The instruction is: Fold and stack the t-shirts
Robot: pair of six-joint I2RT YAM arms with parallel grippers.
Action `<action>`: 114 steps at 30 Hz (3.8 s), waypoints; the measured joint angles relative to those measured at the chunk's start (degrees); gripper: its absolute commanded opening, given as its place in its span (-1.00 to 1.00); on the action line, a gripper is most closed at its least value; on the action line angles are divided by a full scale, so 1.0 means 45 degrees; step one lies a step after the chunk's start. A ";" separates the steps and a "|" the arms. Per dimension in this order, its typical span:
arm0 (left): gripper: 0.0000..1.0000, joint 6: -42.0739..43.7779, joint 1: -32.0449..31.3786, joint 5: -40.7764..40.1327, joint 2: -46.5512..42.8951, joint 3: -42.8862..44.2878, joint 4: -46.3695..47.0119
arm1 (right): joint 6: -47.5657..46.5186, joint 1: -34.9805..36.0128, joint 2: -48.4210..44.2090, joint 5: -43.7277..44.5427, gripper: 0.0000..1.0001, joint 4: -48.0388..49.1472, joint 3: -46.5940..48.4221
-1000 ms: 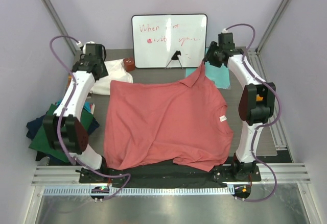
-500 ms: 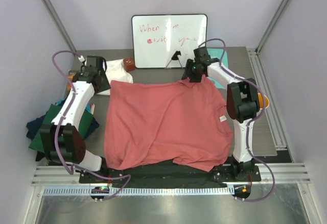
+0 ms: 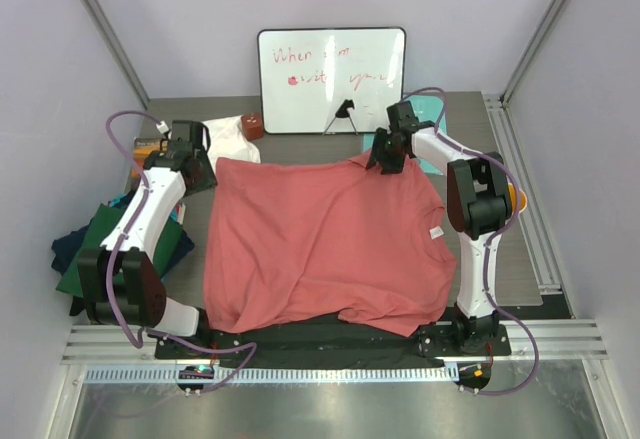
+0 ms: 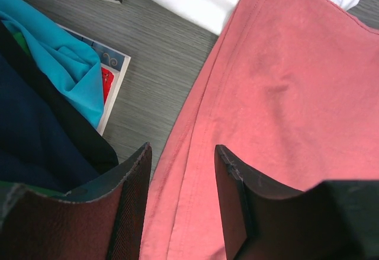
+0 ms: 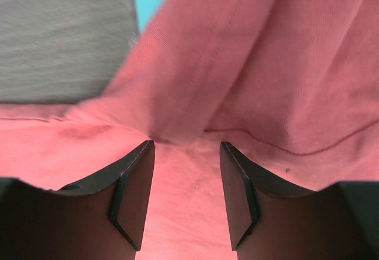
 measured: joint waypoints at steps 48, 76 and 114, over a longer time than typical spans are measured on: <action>-0.06 0.0010 0.0000 0.0330 -0.0136 -0.0316 0.0029 | 0.0306 0.0000 0.0389 0.0049 -0.92 0.0306 0.0321; 0.00 0.0102 0.0000 0.0899 0.7096 0.4702 0.2113 | 0.0063 -0.0039 -0.2390 -0.0568 -0.98 0.0068 -0.0019; -1.00 0.0670 0.0010 0.1185 0.8160 0.5591 0.2909 | -0.0019 -0.0165 -0.2089 -0.1214 -0.98 -0.0340 -0.0544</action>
